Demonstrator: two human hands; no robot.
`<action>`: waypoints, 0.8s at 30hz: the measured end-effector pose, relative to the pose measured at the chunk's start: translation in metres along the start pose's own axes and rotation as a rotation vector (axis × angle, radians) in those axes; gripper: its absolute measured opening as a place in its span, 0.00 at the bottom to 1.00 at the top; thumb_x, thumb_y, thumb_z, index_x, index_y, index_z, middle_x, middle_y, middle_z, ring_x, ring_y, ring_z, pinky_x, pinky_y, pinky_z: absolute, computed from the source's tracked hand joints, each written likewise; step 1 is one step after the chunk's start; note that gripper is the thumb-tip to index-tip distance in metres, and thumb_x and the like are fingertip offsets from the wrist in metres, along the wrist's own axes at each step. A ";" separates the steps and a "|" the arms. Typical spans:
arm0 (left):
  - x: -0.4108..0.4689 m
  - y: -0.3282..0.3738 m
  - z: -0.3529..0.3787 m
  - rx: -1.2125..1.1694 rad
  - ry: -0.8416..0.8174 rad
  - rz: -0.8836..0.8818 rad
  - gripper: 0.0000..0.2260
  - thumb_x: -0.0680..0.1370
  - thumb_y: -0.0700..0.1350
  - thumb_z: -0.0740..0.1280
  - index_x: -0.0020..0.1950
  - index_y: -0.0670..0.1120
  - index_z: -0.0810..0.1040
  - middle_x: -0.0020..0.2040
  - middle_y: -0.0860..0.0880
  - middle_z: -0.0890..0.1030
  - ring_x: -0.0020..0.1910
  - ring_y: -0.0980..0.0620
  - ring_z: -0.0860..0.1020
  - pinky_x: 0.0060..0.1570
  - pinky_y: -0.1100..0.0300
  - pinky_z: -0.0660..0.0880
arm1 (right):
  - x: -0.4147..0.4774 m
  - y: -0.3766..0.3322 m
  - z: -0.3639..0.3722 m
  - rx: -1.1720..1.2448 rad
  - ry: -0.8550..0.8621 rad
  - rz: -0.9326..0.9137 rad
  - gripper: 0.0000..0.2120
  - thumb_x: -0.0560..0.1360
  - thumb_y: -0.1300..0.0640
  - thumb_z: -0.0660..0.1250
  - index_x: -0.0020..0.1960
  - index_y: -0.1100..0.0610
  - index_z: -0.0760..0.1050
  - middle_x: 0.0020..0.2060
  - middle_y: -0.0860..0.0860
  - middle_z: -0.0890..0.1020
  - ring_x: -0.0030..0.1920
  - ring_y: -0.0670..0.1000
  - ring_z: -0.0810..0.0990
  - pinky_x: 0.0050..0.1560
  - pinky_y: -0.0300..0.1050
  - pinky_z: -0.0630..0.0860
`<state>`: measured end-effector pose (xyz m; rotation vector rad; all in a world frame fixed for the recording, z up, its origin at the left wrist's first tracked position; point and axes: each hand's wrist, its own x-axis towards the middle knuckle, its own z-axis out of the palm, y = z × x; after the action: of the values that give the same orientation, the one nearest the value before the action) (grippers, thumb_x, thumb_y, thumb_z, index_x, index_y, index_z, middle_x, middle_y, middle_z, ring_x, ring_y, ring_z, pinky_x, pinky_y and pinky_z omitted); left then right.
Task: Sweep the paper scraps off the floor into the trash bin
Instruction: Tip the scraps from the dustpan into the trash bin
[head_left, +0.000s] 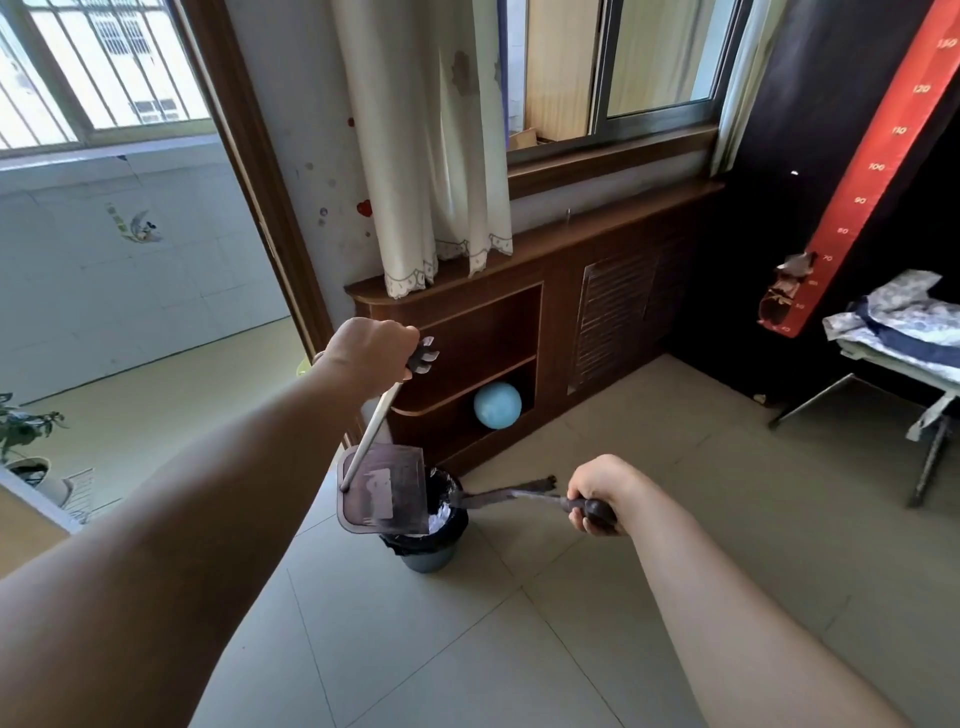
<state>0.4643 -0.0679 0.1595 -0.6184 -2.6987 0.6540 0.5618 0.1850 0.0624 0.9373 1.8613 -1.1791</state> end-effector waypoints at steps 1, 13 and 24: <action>0.001 0.001 0.000 0.013 0.004 -0.007 0.13 0.79 0.55 0.64 0.56 0.47 0.75 0.48 0.52 0.83 0.47 0.50 0.83 0.44 0.58 0.78 | 0.001 0.002 -0.002 0.027 -0.003 -0.005 0.12 0.77 0.65 0.53 0.35 0.63 0.67 0.27 0.54 0.71 0.26 0.47 0.69 0.19 0.34 0.65; 0.011 0.014 -0.005 -0.007 0.036 -0.025 0.13 0.78 0.55 0.65 0.56 0.48 0.75 0.50 0.51 0.83 0.49 0.50 0.84 0.45 0.56 0.80 | 0.006 0.004 -0.021 0.104 0.014 -0.014 0.08 0.75 0.65 0.55 0.40 0.66 0.69 0.29 0.57 0.73 0.26 0.49 0.72 0.16 0.33 0.67; 0.012 0.035 0.015 0.023 0.045 -0.029 0.15 0.79 0.57 0.63 0.57 0.46 0.73 0.49 0.51 0.82 0.46 0.49 0.84 0.39 0.58 0.77 | 0.004 0.008 -0.028 0.103 0.031 -0.057 0.08 0.76 0.65 0.54 0.40 0.63 0.67 0.30 0.55 0.71 0.20 0.47 0.70 0.17 0.30 0.65</action>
<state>0.4602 -0.0397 0.1321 -0.5803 -2.6500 0.6547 0.5618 0.2138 0.0647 0.9698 1.8779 -1.3125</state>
